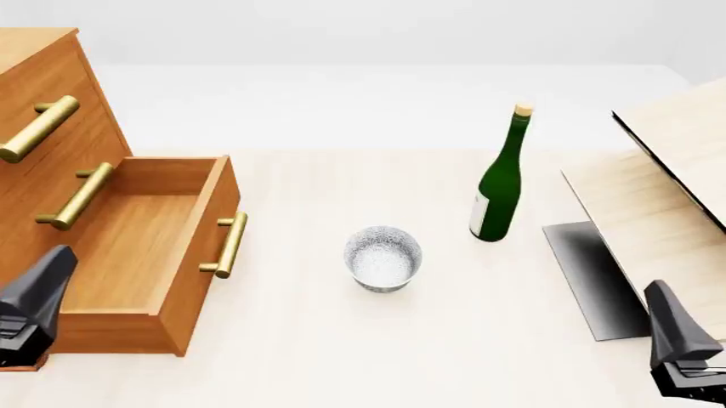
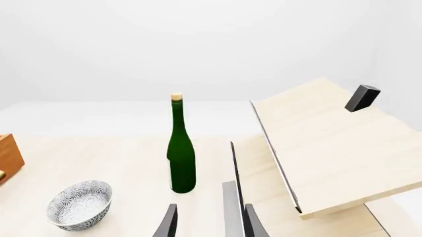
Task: Put the bowl in the bottom drawer of the cabinet and close it.
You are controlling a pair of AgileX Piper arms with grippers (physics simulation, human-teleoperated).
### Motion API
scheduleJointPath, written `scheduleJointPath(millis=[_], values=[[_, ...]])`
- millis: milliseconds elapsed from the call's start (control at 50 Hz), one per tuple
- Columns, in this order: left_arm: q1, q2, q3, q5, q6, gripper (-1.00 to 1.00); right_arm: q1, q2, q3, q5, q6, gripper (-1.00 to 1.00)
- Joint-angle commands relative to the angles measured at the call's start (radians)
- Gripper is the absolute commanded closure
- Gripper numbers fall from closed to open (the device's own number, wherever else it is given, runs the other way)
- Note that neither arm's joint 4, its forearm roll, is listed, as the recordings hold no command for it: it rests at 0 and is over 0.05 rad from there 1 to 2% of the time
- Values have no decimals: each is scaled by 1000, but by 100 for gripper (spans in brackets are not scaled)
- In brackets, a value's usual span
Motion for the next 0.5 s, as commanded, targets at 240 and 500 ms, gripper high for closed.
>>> scheduleJointPath(millis=[240, 500], values=[[-9, 231, -90, -10, -41, -100, 0, 1, 0, 0, 0, -100], [-41, 341, -111, -39, -17, -100, 0, 0, 0, 0, 0, -100]])
